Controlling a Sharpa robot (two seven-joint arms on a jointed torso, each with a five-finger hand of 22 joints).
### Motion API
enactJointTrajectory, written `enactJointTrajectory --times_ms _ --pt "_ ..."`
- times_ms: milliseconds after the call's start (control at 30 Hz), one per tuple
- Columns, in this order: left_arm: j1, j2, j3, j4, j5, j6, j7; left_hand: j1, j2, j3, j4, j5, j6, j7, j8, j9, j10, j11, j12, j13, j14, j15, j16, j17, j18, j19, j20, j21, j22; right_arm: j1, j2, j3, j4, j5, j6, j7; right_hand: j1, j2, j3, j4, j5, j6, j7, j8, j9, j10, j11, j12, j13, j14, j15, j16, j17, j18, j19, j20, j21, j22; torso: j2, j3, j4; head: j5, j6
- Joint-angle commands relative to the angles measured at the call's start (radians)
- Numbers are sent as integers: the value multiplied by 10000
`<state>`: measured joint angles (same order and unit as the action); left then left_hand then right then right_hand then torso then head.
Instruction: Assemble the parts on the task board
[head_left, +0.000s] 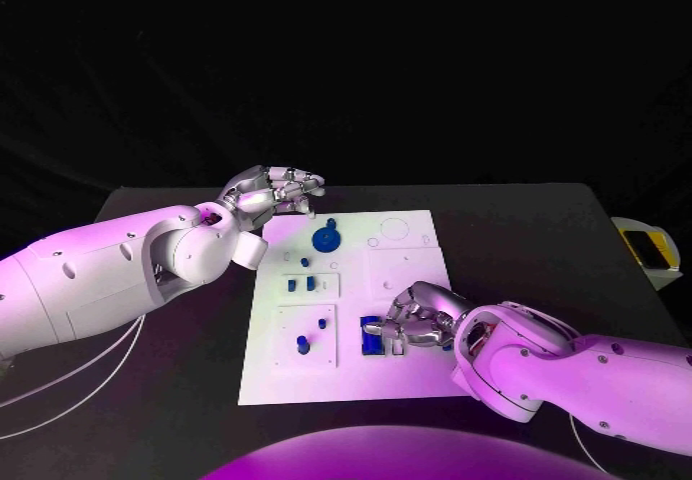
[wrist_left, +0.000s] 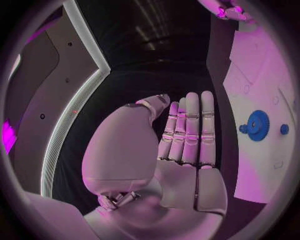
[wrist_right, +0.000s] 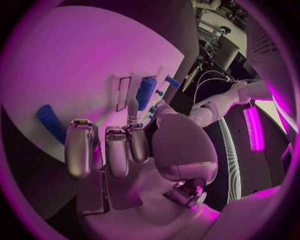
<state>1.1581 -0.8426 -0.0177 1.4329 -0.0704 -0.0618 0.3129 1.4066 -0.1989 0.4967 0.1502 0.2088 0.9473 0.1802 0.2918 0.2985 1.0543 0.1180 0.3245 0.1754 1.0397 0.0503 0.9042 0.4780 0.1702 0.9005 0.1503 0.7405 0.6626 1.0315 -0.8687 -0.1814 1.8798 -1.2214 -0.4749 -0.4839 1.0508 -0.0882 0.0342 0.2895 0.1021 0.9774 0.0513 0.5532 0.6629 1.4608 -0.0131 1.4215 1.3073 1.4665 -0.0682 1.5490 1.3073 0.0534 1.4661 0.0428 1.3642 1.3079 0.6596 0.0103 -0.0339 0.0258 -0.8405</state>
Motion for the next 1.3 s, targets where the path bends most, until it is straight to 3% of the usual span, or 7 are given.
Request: enactJointTrajectory --times_ms 33,333,400,633,900,1300 --pt "7 5 7 27 17 154 53 -1 50 26 46 26 -79 -10 -45 17 -59 -14 -33 15 -58 10 20 15 112 -36 26 -47 -8 -11 -105 -2 84 -245 72 203 510 25 -117 -29 338 -103 8 63 -17 43 -45 -17 1168 924 -95 22 2011 -126 360 -100 -12 2085 -2 9 -6 -3 -7" --pt "7 -14 6 34 17 133 112 0 51 26 46 25 -80 -10 -45 18 -60 -14 -33 16 -59 10 21 15 112 -35 26 -48 -8 237 -1213 9 538 237 -666 1437 2134 127 -44 -190 775 -398 111 -155 -261 -194 33 -354 907 906 -33 -11 1928 -86 279 -56 -242 2030 -5 2 -17 -73 16" --pt "7 -19 6 41 17 127 129 9 55 25 47 21 -86 -7 -47 20 -68 -11 -35 18 -66 13 27 18 113 -34 28 -54 -10 353 -1561 12 613 253 -759 1616 2456 96 28 -231 705 -590 212 -393 -411 -208 108 -369 903 911 21 -4 1953 -96 290 -22 -202 2041 -3 -2 -9 -133 30" --pt "6 -39 6 80 17 116 167 14 52 23 44 19 -86 -8 -46 21 -67 -12 -33 19 -68 13 29 19 113 -34 28 -56 -10 534 -2546 6 736 -318 -517 1520 2614 -37 -30 -117 519 -727 383 -807 -680 -241 262 -417 873 919 153 11 1999 -115 315 86 -122 2064 3 -1 -19 -262 56" --pt "6 -42 5 88 17 147 172 14 52 23 44 19 -86 -8 -46 21 -67 -12 -33 19 -68 13 29 19 113 -34 28 -56 -10 261 -3075 -21 757 -1530 -140 778 2582 -81 -109 -53 458 -570 379 -835 -720 -264 271 -457 841 915 174 5 1981 -116 318 119 -107 2068 -1 10 -15 -343 67" --pt "5 -56 3 88 16 182 148 14 52 23 44 19 -86 -8 -46 21 -67 -12 -33 19 -68 13 29 19 113 -34 28 -56 -10 -206 -2881 -45 647 -2135 95 186 2451 -135 -238 -1 417 -462 366 -854 -746 -284 262 -497 810 906 168 -9 1943 -107 307 130 -138 2060 11 -3 9 -321 53"
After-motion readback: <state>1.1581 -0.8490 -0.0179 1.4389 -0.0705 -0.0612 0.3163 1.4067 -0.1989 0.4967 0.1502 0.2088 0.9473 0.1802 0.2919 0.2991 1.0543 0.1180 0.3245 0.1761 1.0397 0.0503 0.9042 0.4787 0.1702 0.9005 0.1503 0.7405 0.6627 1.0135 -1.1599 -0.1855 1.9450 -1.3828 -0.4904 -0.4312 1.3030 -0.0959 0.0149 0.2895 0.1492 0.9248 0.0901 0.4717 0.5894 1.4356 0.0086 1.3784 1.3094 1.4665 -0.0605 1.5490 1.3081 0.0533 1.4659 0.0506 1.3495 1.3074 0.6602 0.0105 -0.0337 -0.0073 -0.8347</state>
